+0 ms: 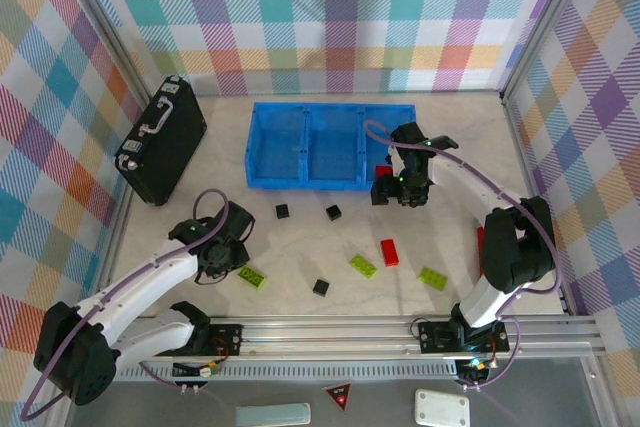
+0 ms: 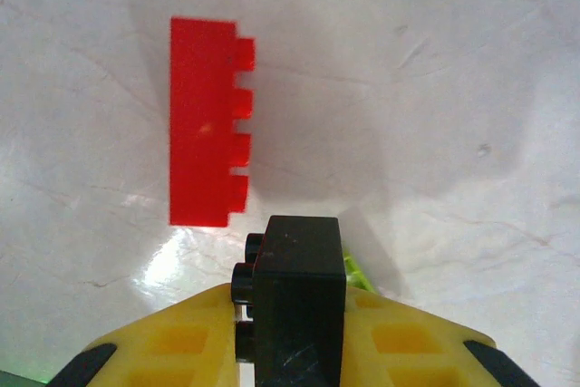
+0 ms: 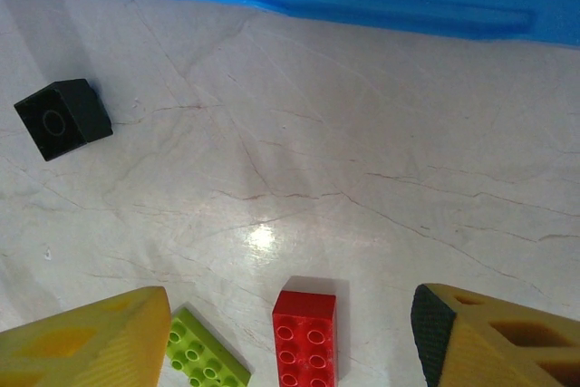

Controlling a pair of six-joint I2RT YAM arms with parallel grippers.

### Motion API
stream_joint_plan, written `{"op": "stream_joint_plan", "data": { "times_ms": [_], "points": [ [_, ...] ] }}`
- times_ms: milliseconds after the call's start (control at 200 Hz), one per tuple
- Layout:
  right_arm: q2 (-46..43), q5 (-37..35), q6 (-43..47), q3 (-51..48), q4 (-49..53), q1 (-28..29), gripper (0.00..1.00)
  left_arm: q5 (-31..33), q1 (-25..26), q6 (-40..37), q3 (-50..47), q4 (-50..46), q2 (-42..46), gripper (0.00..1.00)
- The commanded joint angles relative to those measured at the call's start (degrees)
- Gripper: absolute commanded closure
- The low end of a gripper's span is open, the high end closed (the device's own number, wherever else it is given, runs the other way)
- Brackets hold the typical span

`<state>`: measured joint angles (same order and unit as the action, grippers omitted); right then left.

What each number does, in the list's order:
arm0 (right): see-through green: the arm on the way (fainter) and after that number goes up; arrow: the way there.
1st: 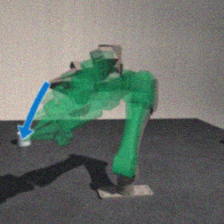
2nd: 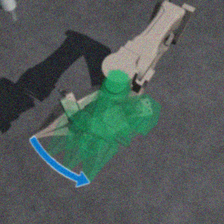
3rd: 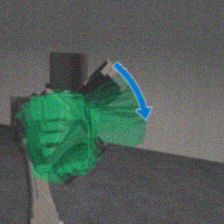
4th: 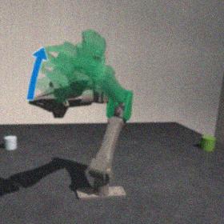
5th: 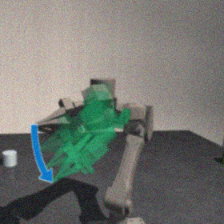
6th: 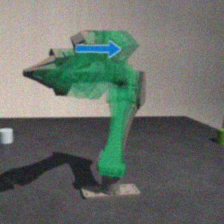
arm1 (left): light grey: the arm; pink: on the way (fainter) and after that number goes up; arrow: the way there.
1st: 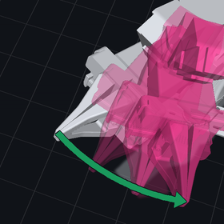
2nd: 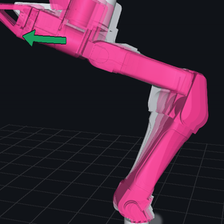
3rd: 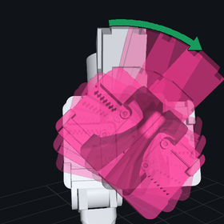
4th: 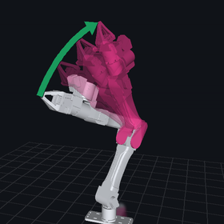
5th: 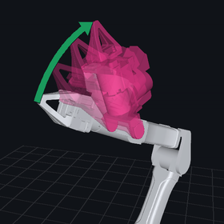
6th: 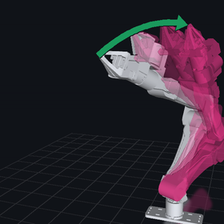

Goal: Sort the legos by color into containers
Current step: Pick up the lego from the bottom-left of the table, then place the lego in the container.

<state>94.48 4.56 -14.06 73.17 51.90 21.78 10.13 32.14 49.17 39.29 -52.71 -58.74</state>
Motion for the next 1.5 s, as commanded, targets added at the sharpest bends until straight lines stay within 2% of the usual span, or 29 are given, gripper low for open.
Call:
{"op": "stream_joint_plan", "data": {
  "times_ms": [0,355,560,900,1290,1495],
  "points": [
    [-0.43,-0.96,0.9,0.57,1.77,0.1,0.28,-0.62,0.47,-3.72,3.39,-1.6,-1.65,0.75],
    [-2.78,-3.33,-1.06,-0.56,4.58,0.17,0.28,-1.12,0.48,-22.18,14.47,3.31,-12.82,0.75],
    [-4.96,-5.14,-3.25,-1.26,6.52,0.19,0.28,0.73,0.47,-29.54,22.06,3.07,-21.74,0.75],
    [-9.76,-6.62,-7.64,-4.5,8.83,0.11,0.28,1.79,-0.12,-35.19,33.35,5.83,-33.72,0.75],
    [-14.28,-7.48,-10.58,-8.04,11.19,0.15,0.28,-3.21,-6.5,-40.08,42.27,8.04,-39.82,0.75],
    [-15.28,-8.0,-10.39,-7.95,12.1,0.19,0.28,-2.22,-8.36,-42.11,48.26,8.4,-44.07,0.75]
  ]
}}
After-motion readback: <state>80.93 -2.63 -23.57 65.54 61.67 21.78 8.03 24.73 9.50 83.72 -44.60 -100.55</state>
